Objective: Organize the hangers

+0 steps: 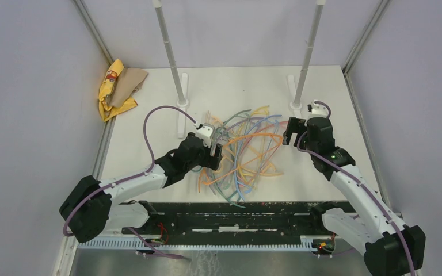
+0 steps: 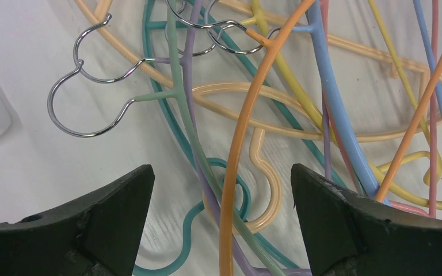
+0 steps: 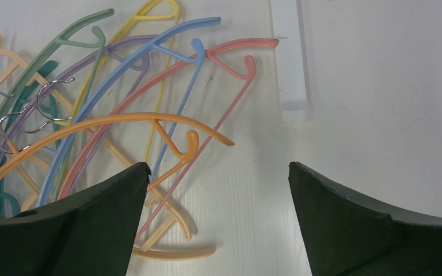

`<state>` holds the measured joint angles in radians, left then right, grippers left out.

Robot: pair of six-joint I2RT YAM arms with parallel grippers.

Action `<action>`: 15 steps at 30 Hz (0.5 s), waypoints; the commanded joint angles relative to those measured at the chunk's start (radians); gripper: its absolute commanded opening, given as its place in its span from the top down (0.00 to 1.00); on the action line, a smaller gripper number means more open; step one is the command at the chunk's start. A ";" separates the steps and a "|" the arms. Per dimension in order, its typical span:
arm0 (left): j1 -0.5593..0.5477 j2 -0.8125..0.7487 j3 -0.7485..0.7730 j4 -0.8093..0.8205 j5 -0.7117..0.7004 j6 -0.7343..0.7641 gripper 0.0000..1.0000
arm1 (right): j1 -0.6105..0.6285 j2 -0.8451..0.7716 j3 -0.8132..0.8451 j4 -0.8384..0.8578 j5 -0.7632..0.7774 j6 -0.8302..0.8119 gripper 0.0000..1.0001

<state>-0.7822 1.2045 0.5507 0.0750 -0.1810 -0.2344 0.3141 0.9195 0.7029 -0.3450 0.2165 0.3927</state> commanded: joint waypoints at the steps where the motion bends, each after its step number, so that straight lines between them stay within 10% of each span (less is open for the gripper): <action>1: -0.004 0.004 0.041 0.011 -0.010 0.052 0.04 | 0.005 -0.024 0.028 0.005 0.036 -0.006 0.00; 15: -0.004 0.015 0.043 -0.003 0.026 0.070 0.09 | 0.005 -0.150 -0.079 0.055 0.037 -0.047 0.00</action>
<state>-0.7822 1.2057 0.5564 0.0547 -0.1799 -0.2146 0.3141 0.7265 0.5987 -0.3058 0.2386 0.3580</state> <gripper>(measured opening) 0.930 0.999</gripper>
